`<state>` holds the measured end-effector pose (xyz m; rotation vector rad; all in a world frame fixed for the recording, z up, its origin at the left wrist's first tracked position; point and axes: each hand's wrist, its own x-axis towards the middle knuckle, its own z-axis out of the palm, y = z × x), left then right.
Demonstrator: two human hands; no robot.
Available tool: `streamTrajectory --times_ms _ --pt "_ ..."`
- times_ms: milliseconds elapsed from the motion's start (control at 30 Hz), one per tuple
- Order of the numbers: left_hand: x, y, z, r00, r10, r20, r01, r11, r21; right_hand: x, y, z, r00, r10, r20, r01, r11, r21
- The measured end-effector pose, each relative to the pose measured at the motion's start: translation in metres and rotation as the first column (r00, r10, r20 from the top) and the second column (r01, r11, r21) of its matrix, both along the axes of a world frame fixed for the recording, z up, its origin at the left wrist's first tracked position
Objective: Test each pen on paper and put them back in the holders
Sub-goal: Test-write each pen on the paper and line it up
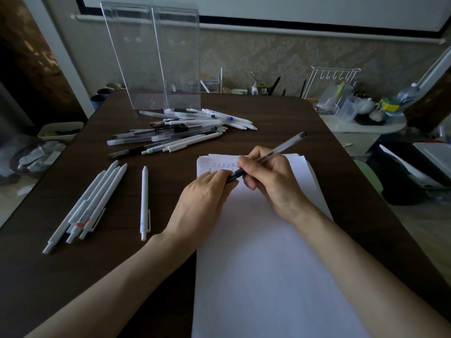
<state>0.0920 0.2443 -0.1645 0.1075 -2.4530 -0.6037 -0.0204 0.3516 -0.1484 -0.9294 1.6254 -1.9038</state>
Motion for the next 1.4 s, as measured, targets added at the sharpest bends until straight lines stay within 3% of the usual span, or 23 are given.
streamTrajectory --times_ms 133,233,333,400,567,733,800,867,900,967,1067,1167,1400 --pt "0.001 -0.003 -0.001 1.000 0.013 -0.021 -0.014 0.998 -0.055 0.004 -0.003 0.001 0.999 0.053 0.014 -0.053 0.999 -0.015" --pt "0.001 0.001 -0.001 0.999 0.022 0.049 -0.021 0.999 -0.027 0.004 -0.004 0.003 0.998 0.052 -0.026 -0.051 0.997 0.052" --pt "0.000 0.002 0.003 0.983 0.149 0.107 -0.147 0.989 -0.029 0.008 -0.006 0.000 0.997 -0.005 -0.080 0.017 0.988 0.156" --pt "0.006 -0.005 0.009 0.954 0.292 0.071 -0.283 0.953 -0.109 0.010 -0.007 -0.003 0.987 -0.046 -0.151 0.077 0.974 0.211" --pt "0.049 -0.022 0.015 0.791 0.594 0.149 -0.540 0.791 -0.288 0.012 -0.007 -0.009 0.954 0.014 -0.300 0.088 0.942 0.324" --pt "0.070 -0.016 0.010 0.602 0.753 0.267 -0.622 0.651 -0.435 0.014 -0.006 -0.010 0.934 0.062 -0.351 0.068 0.936 0.346" --pt "0.067 -0.019 0.008 0.695 0.683 0.225 -0.558 0.710 -0.431 0.014 -0.007 -0.010 0.930 0.059 -0.363 0.082 0.930 0.359" --pt "0.058 -0.019 0.009 0.826 0.503 0.257 -0.368 0.824 -0.430 0.013 -0.009 -0.010 0.925 0.053 -0.377 0.100 0.922 0.374" --pt "0.053 -0.020 0.009 0.841 0.433 0.324 -0.283 0.863 -0.419 0.012 -0.010 -0.008 0.918 0.054 -0.393 0.110 0.917 0.383" --pt "0.048 -0.027 0.007 0.778 0.418 0.468 -0.270 0.896 -0.353 0.008 -0.015 -0.006 0.895 0.067 -0.442 0.139 0.897 0.419" --pt "0.053 -0.036 0.007 0.679 0.512 0.526 -0.347 0.856 -0.384 -0.004 -0.032 -0.002 0.828 0.056 -0.559 0.220 0.883 0.414" --pt "0.065 -0.047 0.011 0.655 0.547 0.522 -0.391 0.836 -0.386 -0.018 -0.062 -0.006 0.680 0.097 -0.726 0.303 0.865 0.400" --pt "0.077 -0.058 0.004 0.709 0.548 0.444 -0.451 0.836 -0.312 -0.019 -0.127 -0.011 0.428 0.303 -0.851 0.326 0.827 0.458"
